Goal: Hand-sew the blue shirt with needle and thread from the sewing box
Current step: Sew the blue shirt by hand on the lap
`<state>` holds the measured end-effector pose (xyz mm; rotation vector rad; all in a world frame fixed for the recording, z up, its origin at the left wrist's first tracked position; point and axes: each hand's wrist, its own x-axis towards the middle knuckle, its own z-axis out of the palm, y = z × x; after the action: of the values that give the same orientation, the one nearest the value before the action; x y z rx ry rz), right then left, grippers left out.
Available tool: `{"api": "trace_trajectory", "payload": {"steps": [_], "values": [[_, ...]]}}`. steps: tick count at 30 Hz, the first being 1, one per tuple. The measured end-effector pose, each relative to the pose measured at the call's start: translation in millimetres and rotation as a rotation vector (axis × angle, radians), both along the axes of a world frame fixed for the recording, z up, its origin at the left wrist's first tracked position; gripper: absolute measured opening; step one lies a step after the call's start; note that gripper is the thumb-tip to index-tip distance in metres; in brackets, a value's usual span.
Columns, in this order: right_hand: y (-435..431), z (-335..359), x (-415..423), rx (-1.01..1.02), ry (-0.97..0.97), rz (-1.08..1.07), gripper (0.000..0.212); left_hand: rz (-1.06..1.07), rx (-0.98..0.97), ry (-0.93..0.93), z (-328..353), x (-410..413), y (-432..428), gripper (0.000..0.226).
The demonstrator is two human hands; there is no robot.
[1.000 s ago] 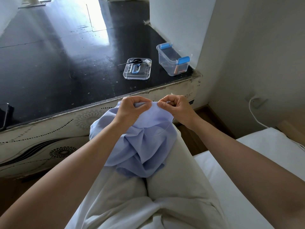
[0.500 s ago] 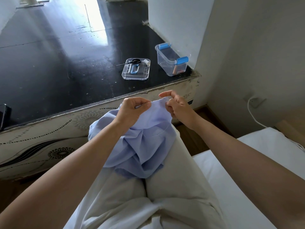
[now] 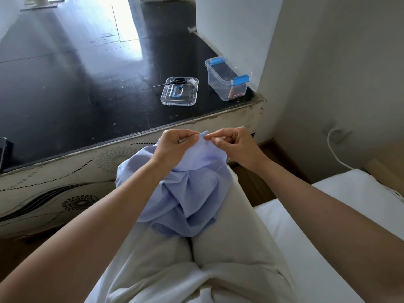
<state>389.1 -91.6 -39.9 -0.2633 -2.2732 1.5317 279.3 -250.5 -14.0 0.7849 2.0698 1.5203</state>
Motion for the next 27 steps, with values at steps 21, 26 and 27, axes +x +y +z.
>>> {"api": "trace_trajectory", "payload": {"steps": [21, 26, 27], "values": [[3.8, -1.7, -0.1, 0.039, -0.083, 0.078, 0.02, -0.014, -0.01, 0.033, 1.6, -2.1, -1.6, 0.012], [3.9, -2.7, -0.2, 0.039, -0.092, 0.089, 0.022, -0.05, -0.025, 0.019, -0.3, -4.5, -3.6, 0.023], [3.6, -2.3, 0.1, 0.042, -0.089, 0.093, 0.022, -0.068, -0.033, -0.008, -0.4, -4.8, -4.1, 0.031]]}}
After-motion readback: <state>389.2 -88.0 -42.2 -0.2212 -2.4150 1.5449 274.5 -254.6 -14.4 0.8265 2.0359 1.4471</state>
